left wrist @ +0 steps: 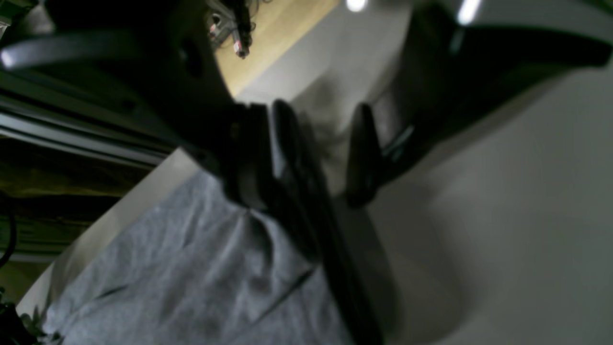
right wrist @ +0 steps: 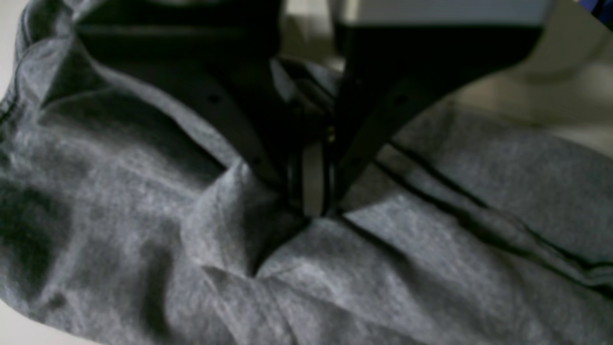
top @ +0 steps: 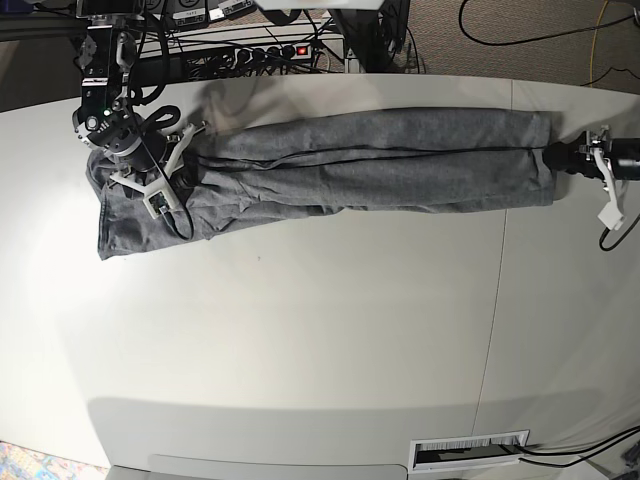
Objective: Fold the T-shirt properly
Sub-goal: 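Regrasp the folded end with the right gripper and straighten the strip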
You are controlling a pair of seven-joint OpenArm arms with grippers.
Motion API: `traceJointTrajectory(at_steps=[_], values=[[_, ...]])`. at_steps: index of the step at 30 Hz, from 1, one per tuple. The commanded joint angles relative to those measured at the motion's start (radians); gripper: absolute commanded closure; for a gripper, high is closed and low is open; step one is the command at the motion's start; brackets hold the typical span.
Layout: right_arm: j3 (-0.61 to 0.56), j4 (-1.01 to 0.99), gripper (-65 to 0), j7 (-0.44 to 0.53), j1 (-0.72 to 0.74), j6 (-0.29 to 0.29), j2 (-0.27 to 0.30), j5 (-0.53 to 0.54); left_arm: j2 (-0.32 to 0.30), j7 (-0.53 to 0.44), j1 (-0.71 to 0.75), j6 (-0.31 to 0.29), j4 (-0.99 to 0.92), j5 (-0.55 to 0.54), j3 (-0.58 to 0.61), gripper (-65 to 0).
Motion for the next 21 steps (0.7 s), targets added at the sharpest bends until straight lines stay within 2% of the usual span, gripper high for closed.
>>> traceJointTrajectory(at_steps=[1,14,17,18,20,21], values=[[0.002,0.004,0.0,-0.049,0.000,-0.005,0.009,-0.024,-0.018,-0.003,-0.011,0.002,0.010,-0.012,-0.008,-28.4],[0.002,0.004,0.0,-0.056,0.001,-0.005,0.009,-0.024,0.054,-0.004,-0.008,0.002,0.010,-0.012,-0.008,-28.1],[0.002,0.004,0.0,-0.056,0.001,-0.006,0.009,-0.024,0.072,-0.003,-0.008,0.002,0.010,-0.012,-0.008,-21.0],[0.002,0.006,0.0,-0.055,0.001,-0.006,0.009,-0.024,0.075,-0.003,-0.008,0.002,0.010,-0.012,-0.008,-16.2],[0.002,0.006,0.0,-0.055,0.001,-0.006,0.009,-0.024,0.073,-0.003,-0.009,0.002,0.010,-0.012,-0.008,-2.1],[0.002,0.006,0.0,-0.055,0.001,-0.006,0.009,-0.024,0.071,-0.003,-0.009,0.002,0.010,-0.012,-0.008,0.0]])
